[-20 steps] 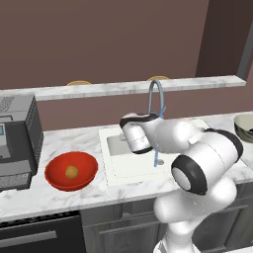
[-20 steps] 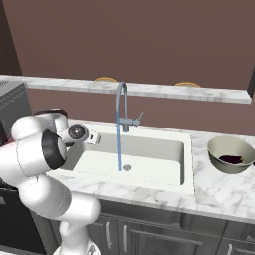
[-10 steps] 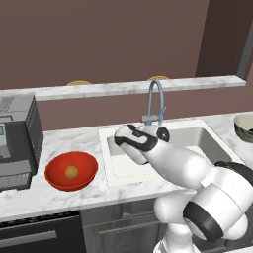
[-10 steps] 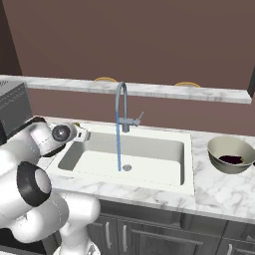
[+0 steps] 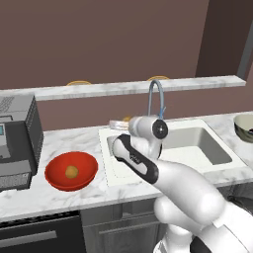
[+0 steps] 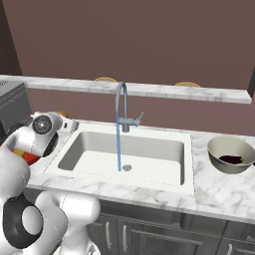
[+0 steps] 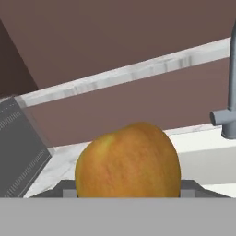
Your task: Pick the apples from the sink and place them in one bowl. Place the eggplant in the other bowl. Then turn off the sink faucet.
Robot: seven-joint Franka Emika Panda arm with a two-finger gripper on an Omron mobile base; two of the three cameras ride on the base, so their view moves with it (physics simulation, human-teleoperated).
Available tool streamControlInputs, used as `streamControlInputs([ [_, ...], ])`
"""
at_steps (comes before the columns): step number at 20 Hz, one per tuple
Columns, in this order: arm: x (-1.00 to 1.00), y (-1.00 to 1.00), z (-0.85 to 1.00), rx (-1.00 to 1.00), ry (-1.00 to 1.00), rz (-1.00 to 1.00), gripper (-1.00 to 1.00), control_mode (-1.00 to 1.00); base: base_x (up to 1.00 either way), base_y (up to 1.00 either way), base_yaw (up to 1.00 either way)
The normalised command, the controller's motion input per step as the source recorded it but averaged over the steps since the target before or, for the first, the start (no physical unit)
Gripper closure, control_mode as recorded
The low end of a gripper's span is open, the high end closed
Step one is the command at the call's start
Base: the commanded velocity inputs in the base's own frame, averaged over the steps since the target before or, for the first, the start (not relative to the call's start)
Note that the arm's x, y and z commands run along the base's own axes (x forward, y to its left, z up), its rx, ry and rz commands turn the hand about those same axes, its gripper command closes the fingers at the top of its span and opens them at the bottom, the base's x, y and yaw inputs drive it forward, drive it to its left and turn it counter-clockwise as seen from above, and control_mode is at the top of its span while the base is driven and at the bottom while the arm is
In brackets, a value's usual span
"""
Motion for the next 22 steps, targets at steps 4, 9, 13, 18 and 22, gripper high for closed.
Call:
streamControlInputs([
  [4, -0.18, 0.33, 0.77, 0.0, 0.06, 0.0, 1.0, -1.0, 0.0, 0.0, 0.0],
  [9, -0.19, 0.45, 0.49, 0.0, 0.18, 0.02, 1.0, -1.0, 0.0, 0.0, 0.0],
  [13, -0.33, 0.45, 0.02, 0.0, 0.19, 0.0, 1.0, -1.0, 0.0, 0.0, 0.0],
  [18, -0.51, 0.34, -0.31, 0.0, 0.1, 0.0, 1.0, -1.0, 0.0, 0.0, 0.0],
  [22, -0.54, 0.13, -0.39, 0.0, 0.05, 0.02, 1.0, -1.0, 0.0, 0.0, 0.0],
])
